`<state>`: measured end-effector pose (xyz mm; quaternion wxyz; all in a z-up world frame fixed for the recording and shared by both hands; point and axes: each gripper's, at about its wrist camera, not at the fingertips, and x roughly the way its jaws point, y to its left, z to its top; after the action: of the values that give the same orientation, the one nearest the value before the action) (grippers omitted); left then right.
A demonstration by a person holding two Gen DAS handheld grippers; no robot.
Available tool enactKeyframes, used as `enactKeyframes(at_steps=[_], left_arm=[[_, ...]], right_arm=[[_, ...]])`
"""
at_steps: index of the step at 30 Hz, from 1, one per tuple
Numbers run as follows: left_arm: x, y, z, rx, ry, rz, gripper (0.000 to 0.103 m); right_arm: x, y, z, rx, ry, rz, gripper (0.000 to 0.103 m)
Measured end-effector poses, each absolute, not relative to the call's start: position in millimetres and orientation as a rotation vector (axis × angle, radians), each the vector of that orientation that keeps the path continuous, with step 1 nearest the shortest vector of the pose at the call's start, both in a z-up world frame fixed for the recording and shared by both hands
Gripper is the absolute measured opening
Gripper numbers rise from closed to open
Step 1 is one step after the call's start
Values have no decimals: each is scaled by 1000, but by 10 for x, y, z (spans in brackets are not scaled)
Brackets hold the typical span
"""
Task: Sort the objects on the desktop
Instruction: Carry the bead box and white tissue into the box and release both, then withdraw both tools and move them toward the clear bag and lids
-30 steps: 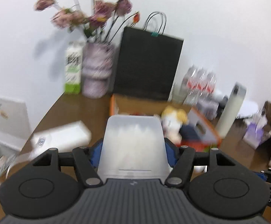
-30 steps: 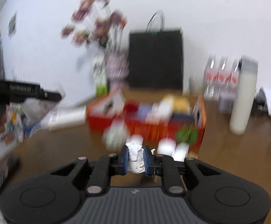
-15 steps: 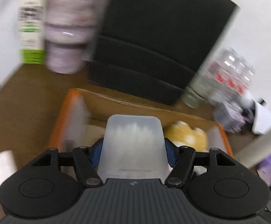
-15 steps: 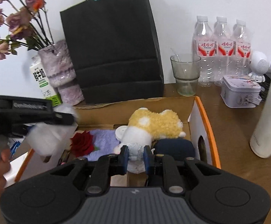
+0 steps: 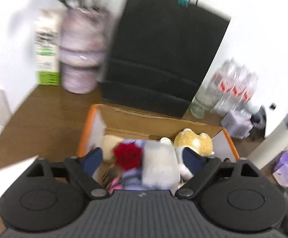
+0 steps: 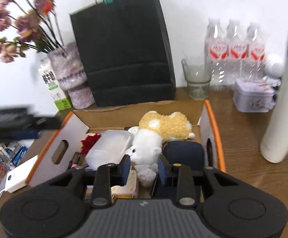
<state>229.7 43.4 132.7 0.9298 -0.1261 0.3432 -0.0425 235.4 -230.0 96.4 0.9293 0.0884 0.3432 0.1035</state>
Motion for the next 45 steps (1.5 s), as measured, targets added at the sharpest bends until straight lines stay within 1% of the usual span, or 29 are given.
enactKeyframes(at_steps=[1, 2, 3, 5, 6, 7, 8, 9, 10, 15, 18, 20, 21, 32, 41, 44, 45], left_arm=[[2027, 475, 1302, -273, 663, -81, 101], [1771, 476, 1246, -267, 644, -61, 101], [1573, 446, 1188, -242, 644, -40, 101], [1133, 358, 1032, -194, 646, -10, 101], [940, 337, 969, -187, 638, -8, 101], [706, 305, 894, -177, 633, -24, 101], [524, 289, 829, -165, 619, -50, 103], [355, 274, 755, -157, 604, -64, 103], [194, 258, 674, -150, 601, -58, 103], [-231, 192, 326, -55, 576, -35, 103], [-383, 142, 243, -7, 510, -21, 103], [-464, 88, 201, 53, 455, 16, 103], [-447, 75, 195, 68, 466, 16, 103], [-371, 61, 159, 65, 509, -10, 103], [-376, 36, 160, 78, 508, -28, 103], [-364, 62, 260, 62, 488, -78, 103], [-317, 75, 335, 45, 485, -85, 103]], right_arm=[[2209, -2316, 990, 185, 676, 209, 40], [2015, -2312, 1001, 181, 643, 213, 44], [1861, -2305, 994, 178, 622, 215, 51], [1501, -2255, 942, 150, 588, 215, 54], [1303, -2210, 895, 122, 578, 219, 58], [1132, -2177, 848, 102, 572, 220, 65], [962, -2151, 788, 91, 568, 221, 69], [792, -2132, 721, 82, 567, 227, 77], [630, -2125, 648, 83, 566, 229, 81], [9, -2139, 285, 115, 580, 256, 81], [-218, -2154, 182, 119, 553, 242, 84], [-314, -2187, 157, 145, 535, 232, 84], [-340, -2194, 157, 158, 523, 231, 85], [-377, -2168, 122, 149, 491, 217, 86], [-364, -2181, 128, 165, 497, 220, 86], [-279, -2252, 169, 211, 523, 231, 86], [-232, -2284, 196, 228, 532, 247, 83]])
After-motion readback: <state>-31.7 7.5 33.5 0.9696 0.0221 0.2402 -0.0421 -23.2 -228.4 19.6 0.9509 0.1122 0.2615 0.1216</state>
